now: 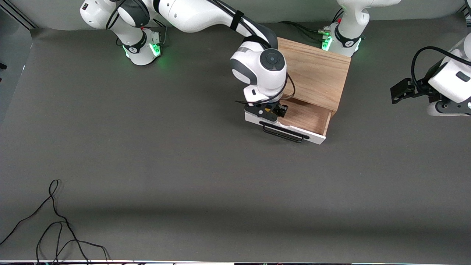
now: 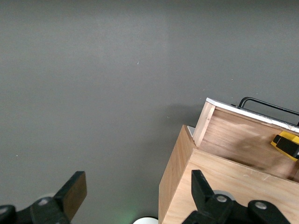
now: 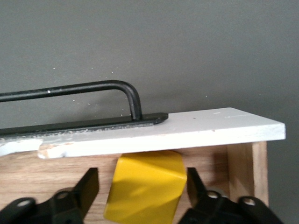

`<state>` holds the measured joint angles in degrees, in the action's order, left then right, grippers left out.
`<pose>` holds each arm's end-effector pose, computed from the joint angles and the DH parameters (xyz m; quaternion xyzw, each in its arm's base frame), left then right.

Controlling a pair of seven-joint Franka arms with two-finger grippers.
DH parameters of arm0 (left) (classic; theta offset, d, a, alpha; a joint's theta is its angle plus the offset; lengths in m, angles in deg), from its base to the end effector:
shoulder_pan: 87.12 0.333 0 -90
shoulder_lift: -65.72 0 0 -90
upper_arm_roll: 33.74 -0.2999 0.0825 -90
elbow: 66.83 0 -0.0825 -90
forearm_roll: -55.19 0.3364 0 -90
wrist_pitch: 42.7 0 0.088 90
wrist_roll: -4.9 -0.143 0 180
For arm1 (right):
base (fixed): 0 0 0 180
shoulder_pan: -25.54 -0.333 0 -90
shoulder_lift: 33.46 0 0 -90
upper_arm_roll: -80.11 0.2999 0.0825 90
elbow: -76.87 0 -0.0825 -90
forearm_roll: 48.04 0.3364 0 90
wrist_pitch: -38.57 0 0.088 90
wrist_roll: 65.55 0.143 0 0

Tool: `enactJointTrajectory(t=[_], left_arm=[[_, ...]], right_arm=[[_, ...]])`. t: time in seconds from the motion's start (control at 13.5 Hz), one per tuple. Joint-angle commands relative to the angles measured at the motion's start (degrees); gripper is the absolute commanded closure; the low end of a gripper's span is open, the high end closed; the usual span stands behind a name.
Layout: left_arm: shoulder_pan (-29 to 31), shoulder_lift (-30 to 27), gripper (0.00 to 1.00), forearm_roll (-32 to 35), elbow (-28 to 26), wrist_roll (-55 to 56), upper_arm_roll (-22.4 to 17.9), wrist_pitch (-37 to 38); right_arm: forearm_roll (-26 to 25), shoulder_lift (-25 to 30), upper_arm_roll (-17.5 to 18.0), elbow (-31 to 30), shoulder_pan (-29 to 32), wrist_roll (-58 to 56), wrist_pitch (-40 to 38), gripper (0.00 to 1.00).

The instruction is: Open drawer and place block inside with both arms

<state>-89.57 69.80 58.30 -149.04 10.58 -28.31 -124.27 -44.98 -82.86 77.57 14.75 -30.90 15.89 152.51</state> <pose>0.5064 -0.0598 0.5809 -0.9987 0.0163 0.0379 0.0283 0.4117 0.5890 0.2801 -0.9705 0.2401 -0.0008 0.0229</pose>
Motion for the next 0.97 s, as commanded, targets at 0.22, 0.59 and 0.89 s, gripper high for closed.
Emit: enactJointTrajectory(t=[0.22, 0.59, 0.89], left_arm=[[-1.95, -1.79, 0.00, -0.48, -1.90, -0.59, -1.83, -1.22], [-1.68, -1.79, 0.00, -2.23, -1.99, -0.59, -1.83, -1.75], [-1.33, -1.79, 0.00, -2.33, -2.08, -0.59, -1.83, -1.57]], right_arm=[[0.81, 6.04, -0.54, 2.01, 0.36, 1.09, -10.73, 0.00], [0.99, 19.21, -0.36, -4.20, 6.76, -5.12, -18.40, 0.00], [0.81, 31.78, 0.94, -16.95, 15.89, -20.22, -18.49, 0.00]])
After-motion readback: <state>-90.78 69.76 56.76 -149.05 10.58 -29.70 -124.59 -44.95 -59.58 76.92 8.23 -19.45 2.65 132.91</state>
